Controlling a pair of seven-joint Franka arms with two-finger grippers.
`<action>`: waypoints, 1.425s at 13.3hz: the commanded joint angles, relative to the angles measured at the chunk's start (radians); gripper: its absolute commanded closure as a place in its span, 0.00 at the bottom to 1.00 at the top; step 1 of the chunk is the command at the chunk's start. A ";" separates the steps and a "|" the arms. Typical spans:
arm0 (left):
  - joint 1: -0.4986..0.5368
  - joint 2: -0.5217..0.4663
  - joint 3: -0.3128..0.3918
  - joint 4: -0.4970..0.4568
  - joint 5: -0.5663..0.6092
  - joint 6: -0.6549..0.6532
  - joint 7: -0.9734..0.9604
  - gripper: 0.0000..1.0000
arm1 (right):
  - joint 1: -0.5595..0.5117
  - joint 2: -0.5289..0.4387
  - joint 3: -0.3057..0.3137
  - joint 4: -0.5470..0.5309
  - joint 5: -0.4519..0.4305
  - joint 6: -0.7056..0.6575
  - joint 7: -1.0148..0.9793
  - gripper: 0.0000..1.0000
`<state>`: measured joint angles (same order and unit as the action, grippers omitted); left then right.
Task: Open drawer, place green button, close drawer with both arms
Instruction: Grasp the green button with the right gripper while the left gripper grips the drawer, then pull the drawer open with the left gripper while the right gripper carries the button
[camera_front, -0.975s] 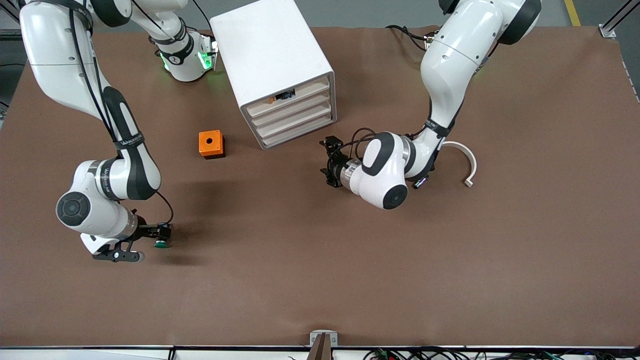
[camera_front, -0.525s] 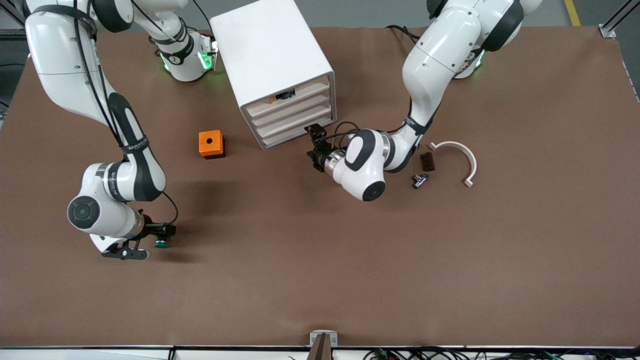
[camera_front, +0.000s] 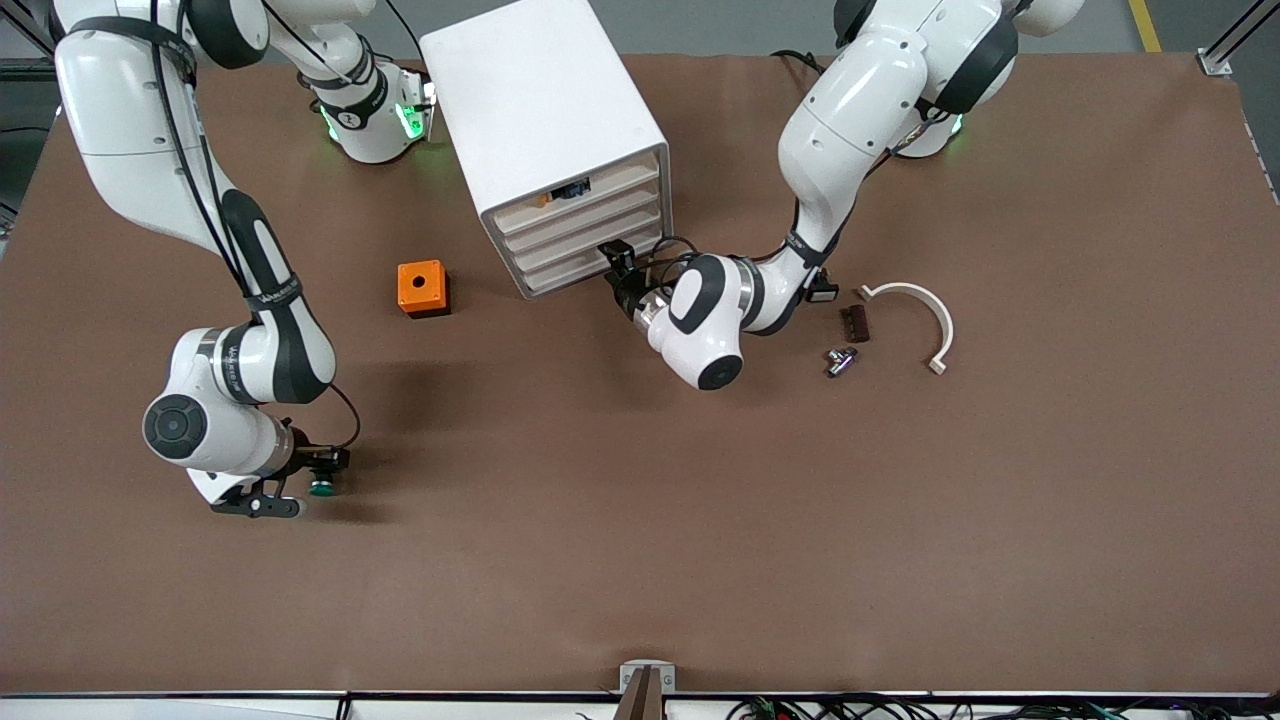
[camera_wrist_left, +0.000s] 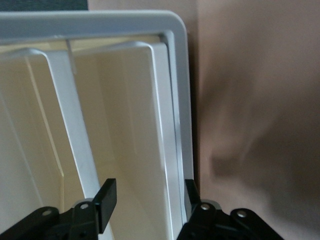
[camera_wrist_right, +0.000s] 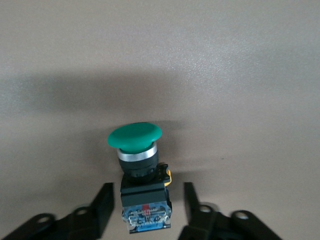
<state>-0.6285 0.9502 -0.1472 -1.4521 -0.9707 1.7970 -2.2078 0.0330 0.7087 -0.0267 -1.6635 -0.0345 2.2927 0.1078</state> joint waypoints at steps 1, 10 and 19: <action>0.024 -0.010 0.005 0.019 -0.019 -0.071 -0.052 0.38 | -0.005 -0.001 0.007 0.001 0.008 -0.002 0.006 0.70; 0.066 -0.010 -0.023 0.049 -0.071 -0.130 -0.063 0.38 | 0.099 -0.224 0.010 0.059 0.007 -0.382 0.145 0.83; 0.021 0.019 -0.026 0.045 -0.072 -0.127 -0.056 0.88 | 0.419 -0.290 0.011 0.226 0.010 -0.636 0.743 0.83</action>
<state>-0.5934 0.9609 -0.1745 -1.4153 -1.0215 1.6772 -2.2545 0.4049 0.4166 -0.0073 -1.4850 -0.0324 1.6863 0.7403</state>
